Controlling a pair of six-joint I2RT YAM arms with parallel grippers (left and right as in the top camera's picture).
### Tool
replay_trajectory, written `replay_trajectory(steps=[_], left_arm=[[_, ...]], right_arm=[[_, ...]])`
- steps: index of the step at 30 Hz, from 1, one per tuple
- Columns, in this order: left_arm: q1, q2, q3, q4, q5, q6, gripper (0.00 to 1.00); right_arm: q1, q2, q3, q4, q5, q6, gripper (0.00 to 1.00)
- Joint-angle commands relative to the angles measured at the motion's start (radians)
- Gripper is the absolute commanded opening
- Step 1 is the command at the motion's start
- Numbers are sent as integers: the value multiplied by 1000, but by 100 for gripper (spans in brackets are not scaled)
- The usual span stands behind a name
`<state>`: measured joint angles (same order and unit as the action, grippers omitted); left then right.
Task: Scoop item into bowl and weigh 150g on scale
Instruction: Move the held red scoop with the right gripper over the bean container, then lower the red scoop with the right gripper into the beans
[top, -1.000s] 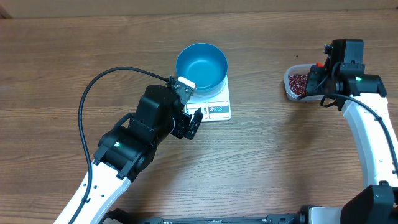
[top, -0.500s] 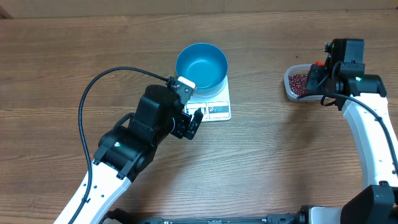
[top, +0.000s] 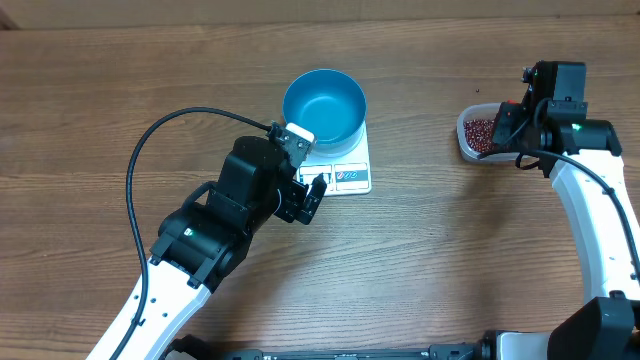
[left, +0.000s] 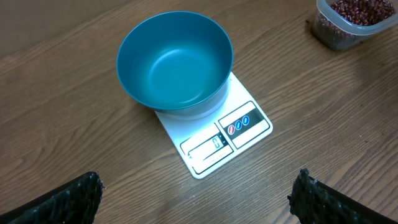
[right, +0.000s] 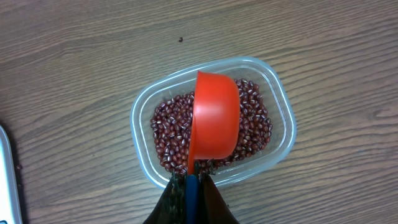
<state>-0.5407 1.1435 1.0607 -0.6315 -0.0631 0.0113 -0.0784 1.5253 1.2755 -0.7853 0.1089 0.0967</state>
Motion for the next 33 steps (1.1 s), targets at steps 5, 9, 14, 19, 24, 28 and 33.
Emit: replay_trajectory(steps=[5, 9, 14, 19, 24, 28, 33], left_arm=[[4, 2, -3, 1, 2, 19, 99], [4, 2, -3, 1, 2, 19, 100], [4, 2, -3, 1, 2, 19, 99], [4, 2, -3, 1, 2, 19, 100], [4, 2, -3, 1, 2, 19, 100], [4, 2, -3, 1, 2, 19, 100], [4, 2, -3, 1, 2, 19, 100]], right_arm=[[-2, 7, 25, 11, 5, -1, 7], [-3, 7, 20, 19, 5, -1, 4], [-2, 13, 20, 22, 5, -1, 4], [-2, 25, 20, 21, 5, -1, 4], [-2, 27, 19, 24, 5, -1, 4], [-2, 27, 20, 25, 5, -2, 4], [-3, 40, 19, 24, 14, -35, 4]])
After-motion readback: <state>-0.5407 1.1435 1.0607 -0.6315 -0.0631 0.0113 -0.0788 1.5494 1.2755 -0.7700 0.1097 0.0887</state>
